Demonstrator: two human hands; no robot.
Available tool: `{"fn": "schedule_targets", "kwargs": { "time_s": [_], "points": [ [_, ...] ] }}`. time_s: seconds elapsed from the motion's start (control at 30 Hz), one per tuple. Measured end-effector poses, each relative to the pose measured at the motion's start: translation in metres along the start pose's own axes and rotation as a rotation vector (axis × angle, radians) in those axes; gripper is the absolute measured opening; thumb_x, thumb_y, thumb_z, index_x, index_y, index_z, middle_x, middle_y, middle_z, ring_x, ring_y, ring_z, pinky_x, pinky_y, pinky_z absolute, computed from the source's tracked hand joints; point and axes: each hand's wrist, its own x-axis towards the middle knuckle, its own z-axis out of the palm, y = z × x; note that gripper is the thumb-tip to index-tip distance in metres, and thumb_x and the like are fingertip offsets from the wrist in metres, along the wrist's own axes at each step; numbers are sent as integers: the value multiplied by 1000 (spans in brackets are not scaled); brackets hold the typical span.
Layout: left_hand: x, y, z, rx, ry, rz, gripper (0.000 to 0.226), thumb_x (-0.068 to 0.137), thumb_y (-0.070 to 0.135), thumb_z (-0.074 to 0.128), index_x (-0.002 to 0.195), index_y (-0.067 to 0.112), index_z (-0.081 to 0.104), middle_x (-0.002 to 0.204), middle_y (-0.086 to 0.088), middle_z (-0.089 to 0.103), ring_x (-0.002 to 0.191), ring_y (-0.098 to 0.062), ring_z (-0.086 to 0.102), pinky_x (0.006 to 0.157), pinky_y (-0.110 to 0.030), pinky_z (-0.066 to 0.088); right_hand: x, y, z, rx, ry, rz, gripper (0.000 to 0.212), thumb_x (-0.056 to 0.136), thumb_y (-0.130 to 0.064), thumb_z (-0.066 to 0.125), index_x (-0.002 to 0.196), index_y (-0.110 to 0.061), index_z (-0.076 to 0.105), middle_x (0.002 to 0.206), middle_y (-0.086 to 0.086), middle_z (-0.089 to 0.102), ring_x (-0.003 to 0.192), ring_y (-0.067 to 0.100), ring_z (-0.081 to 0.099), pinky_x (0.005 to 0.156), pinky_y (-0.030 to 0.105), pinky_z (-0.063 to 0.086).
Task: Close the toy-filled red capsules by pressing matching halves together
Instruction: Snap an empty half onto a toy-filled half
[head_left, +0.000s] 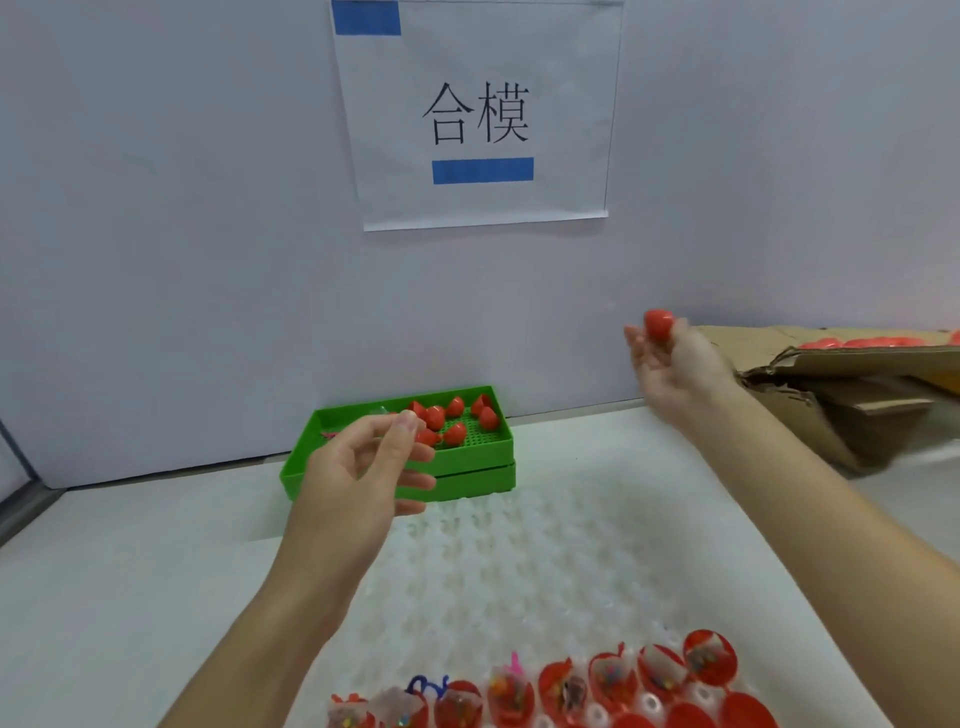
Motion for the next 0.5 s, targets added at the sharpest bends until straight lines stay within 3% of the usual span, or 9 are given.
{"fn": "schedule_targets", "kwargs": {
  "time_s": [0.1,0.17,0.27,0.37,0.5],
  "points": [
    [0,-1,-1,-4,21,0,26,97,36,52,98,19,72,85,1,73,76,-17,71,63,-29,56,20,-15,-4,49,140,7,35,109,-21,29,128,6,42,109,27,64,72,28,68,56,24,57],
    [1,-1,-2,-10,26,-6,26,98,35,51,98,19,72,86,0,73,76,-17,71,64,-30,56,22,-11,-11,-64,123,87,46,108,-18,20,140,12,33,106,28,61,78,31,68,62,28,58],
    [3,-2,-4,0,27,-12,23,98,31,53,99,18,72,86,-1,74,77,-18,71,64,-30,56,10,6,-25,-342,9,180,40,108,-17,29,125,11,51,99,20,66,82,28,67,63,28,52],
    [5,-6,-7,45,11,-18,21,99,27,54,95,19,73,86,-1,74,78,-18,71,66,-31,56,-4,20,-42,-682,-121,186,26,100,-10,47,105,4,67,87,12,72,70,21,68,60,26,50],
    [6,-12,-11,142,-38,-48,17,98,22,58,94,23,74,85,5,75,80,-12,71,69,-30,56,-9,33,-59,-935,-299,215,18,96,-13,59,102,-3,73,77,7,70,61,17,66,56,23,48]
  ]
}}
